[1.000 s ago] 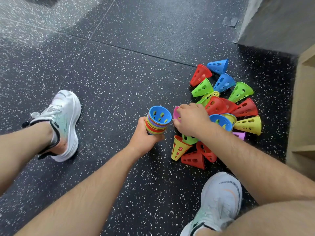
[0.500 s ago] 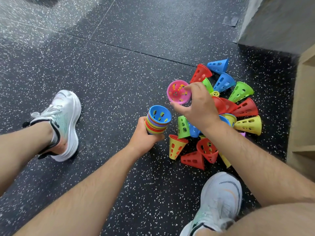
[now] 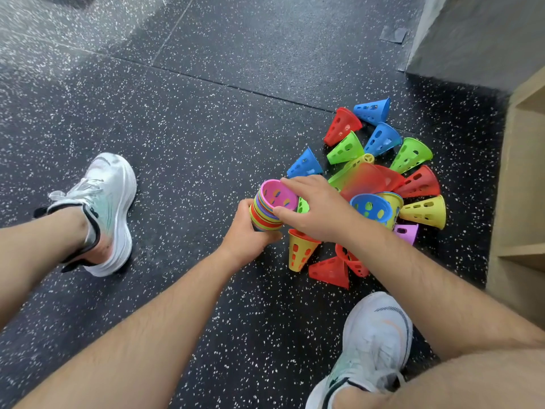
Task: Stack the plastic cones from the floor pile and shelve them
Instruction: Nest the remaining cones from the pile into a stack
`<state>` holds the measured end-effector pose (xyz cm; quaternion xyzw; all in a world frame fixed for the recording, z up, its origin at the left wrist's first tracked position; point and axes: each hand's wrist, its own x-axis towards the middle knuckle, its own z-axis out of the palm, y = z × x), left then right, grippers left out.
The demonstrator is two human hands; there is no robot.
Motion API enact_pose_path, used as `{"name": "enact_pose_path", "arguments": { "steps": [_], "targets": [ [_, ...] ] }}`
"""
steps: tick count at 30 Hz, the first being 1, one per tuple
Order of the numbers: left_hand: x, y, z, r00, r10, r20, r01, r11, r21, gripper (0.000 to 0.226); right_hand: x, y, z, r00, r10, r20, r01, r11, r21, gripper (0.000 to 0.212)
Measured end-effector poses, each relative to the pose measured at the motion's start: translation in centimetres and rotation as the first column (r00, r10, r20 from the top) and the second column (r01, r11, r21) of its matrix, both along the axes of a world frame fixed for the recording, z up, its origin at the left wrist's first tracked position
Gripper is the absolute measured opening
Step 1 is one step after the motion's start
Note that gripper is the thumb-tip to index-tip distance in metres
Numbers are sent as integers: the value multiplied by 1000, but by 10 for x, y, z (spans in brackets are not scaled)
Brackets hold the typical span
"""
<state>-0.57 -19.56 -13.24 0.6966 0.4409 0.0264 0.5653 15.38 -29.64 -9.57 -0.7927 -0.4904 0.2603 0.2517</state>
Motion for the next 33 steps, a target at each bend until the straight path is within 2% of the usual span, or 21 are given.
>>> {"name": "enact_pose_path", "arguments": {
  "steps": [5,7,10,11,13,17,19,23,28,33],
  "targets": [
    [0,0,1,1000,-7,-5,7,1000,-2,64,8,0,3,998,48,47,-44,995,-84,77],
    [-1,-1,2,1000,-18,-6,18,1000,10,65,6,-5,4,998,21,54,-19,999,-31,72],
    [-4,-2,3,1000,-23,-19,24,999,36,65,5,-17,4,993,-119,14,117,987,110,32],
    [-5,-3,3,1000,-21,-21,22,999,37,65,4,-20,4,988,-155,22,151,981,122,20],
    [-10,-5,2,1000,-17,-24,19,999,45,65,1,-26,1,984,-158,83,153,986,73,11],
    [-20,-11,2,999,-26,-40,27,999,40,66,-13,-33,-7,965,73,253,-23,980,-197,21],
    [-25,-13,1,999,-24,-34,25,999,25,68,-21,-34,-10,938,161,309,-86,966,-243,24],
    [-29,-13,0,1000,-3,-30,4,1000,6,67,-29,-33,-17,918,235,320,-141,947,-290,19],
    [-27,-11,-1,999,-8,-39,8,1000,5,67,-28,-34,-16,940,178,290,-97,957,-273,14],
    [-24,-11,0,998,-26,-55,28,999,29,66,-18,-39,-8,977,-55,204,66,997,-45,10]
  ]
}}
